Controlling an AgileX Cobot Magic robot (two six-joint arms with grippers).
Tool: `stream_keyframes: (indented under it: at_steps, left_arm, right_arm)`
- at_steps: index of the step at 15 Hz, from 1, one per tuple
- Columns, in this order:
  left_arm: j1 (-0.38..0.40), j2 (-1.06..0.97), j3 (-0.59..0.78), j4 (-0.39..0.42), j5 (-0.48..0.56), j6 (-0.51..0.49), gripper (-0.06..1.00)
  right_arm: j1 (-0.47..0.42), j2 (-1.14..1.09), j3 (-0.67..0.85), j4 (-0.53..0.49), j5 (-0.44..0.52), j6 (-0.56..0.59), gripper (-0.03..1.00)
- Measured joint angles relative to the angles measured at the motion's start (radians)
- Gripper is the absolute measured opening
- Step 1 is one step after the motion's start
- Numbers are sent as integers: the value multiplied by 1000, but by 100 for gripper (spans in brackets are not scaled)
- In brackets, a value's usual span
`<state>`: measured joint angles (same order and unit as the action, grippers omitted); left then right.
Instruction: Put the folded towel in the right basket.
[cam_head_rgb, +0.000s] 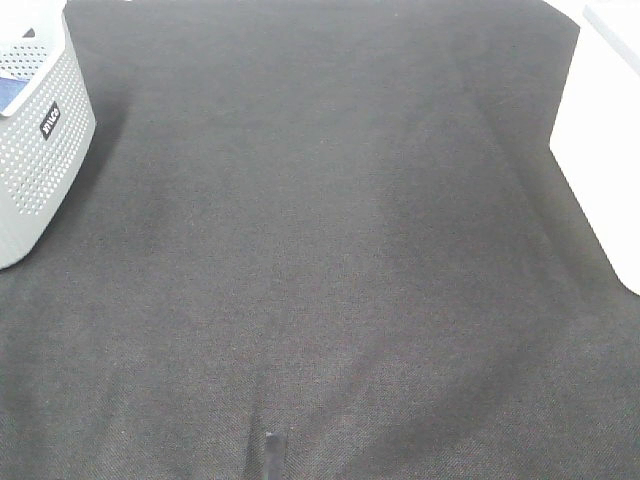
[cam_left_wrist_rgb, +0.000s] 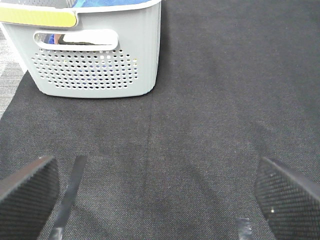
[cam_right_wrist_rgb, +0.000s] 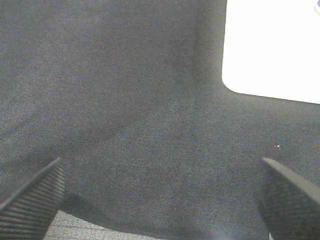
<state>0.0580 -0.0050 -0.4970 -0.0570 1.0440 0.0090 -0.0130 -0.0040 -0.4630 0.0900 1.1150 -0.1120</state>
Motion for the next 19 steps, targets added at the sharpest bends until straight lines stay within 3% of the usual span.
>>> stream_keyframes:
  at_steps: [19]
  left_arm:
    - [0, 0, 0, 0, 0, 0, 99]
  right_arm:
    - [46, 0, 0, 1, 0, 0, 97]
